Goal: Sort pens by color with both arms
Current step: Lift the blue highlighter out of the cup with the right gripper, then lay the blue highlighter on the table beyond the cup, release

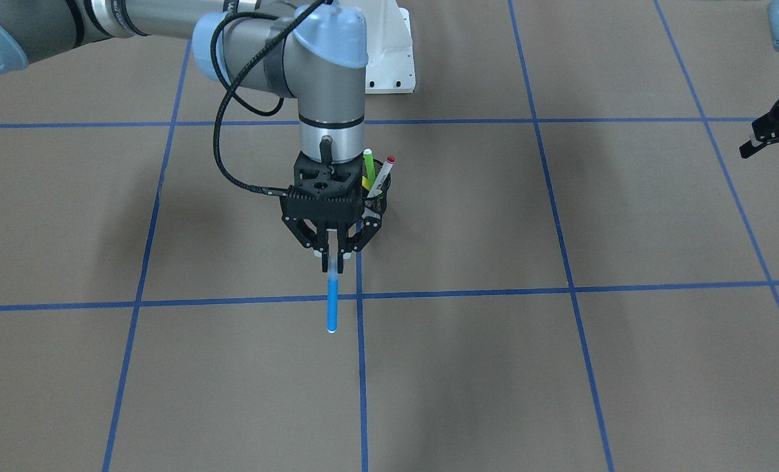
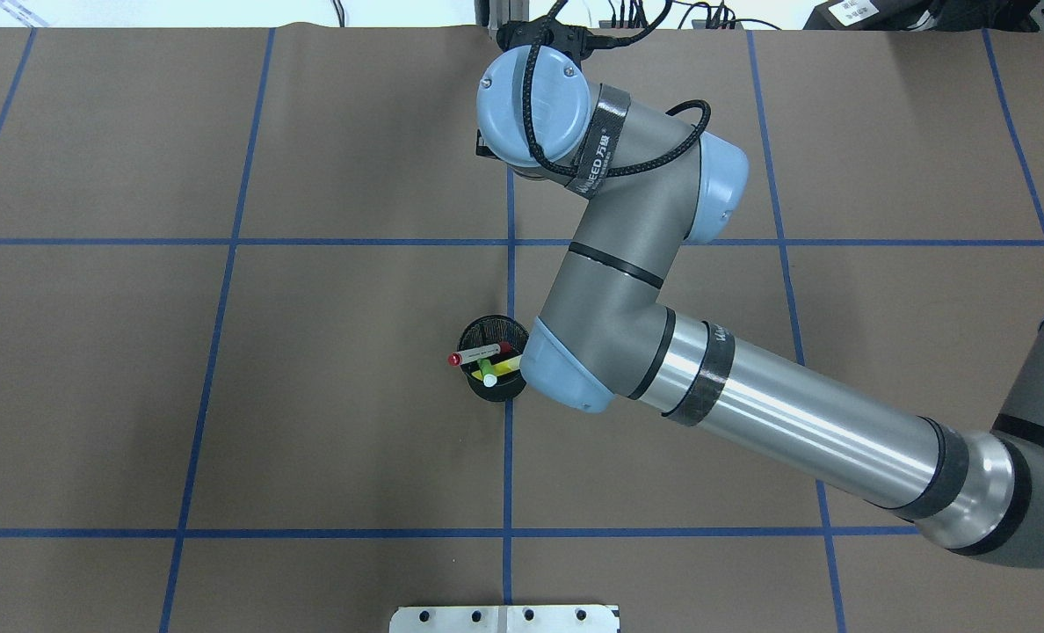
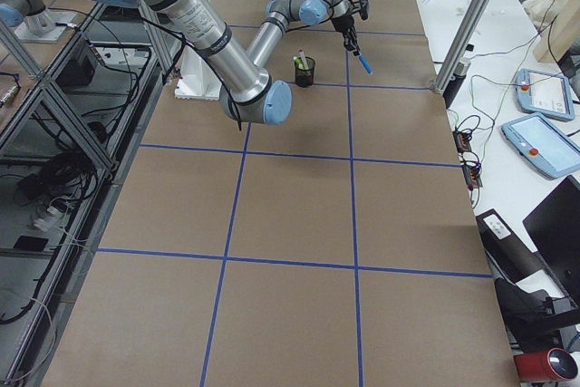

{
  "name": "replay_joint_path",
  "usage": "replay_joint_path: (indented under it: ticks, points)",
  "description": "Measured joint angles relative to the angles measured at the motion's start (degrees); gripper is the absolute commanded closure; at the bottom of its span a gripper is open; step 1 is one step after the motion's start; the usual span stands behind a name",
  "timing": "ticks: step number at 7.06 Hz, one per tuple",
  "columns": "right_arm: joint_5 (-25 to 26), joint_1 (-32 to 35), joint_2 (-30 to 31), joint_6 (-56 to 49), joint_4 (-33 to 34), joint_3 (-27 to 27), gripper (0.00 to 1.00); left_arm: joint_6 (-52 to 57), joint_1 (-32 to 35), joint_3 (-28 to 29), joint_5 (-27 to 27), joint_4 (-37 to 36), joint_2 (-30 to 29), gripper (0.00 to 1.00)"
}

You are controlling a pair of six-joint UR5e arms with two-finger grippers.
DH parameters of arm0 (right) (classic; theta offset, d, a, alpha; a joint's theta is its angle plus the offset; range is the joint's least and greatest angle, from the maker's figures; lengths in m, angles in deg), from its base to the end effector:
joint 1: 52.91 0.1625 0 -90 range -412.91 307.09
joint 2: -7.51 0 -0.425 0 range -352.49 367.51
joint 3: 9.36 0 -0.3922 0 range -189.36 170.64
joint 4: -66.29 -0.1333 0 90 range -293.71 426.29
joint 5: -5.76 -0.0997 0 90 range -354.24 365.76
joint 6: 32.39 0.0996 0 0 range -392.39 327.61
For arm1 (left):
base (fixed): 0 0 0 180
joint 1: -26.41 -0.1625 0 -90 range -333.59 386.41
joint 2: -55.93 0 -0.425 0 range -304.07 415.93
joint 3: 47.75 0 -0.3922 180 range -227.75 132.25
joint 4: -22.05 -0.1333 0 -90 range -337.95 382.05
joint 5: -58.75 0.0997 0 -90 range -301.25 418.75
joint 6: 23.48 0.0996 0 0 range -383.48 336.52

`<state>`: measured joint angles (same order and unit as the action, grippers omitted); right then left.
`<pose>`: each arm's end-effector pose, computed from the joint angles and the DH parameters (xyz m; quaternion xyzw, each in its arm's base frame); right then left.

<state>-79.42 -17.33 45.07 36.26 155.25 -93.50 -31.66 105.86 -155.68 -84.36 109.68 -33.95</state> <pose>-0.5251 -0.5499 0.1300 0.2261 -0.3363 0.1301 0.9049 0.0360 -0.4862 0.4986 0.0465 0.4567 0.0784 0.8850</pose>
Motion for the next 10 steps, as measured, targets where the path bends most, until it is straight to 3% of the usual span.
replay_joint_path:
  ticks: [2,6,8,9,10]
  points:
    - [0.81,0.21,0.64,-4.67,-4.45,4.86,0.97,0.0,0.0,0.0,0.0,0.0,0.05,0.01]
    - [0.76,-1.17,2.66,-8.52,-5.05,4.92,0.94,-0.01,-0.08,0.07,0.02,0.0,-0.02,0.01]
    - [0.49,-2.07,3.63,-8.84,-4.45,3.88,0.79,0.0,-0.09,0.12,0.02,0.0,-0.03,0.01]
    - [0.44,-2.6,3.81,-8.87,-3.61,3.18,0.5,0.0,-0.09,0.15,0.02,-0.01,-0.03,0.01]
    - [0.39,-3.0,3.85,-8.88,-2.31,2.22,0.01,0.0,-0.09,0.16,0.02,-0.04,-0.02,0.01]
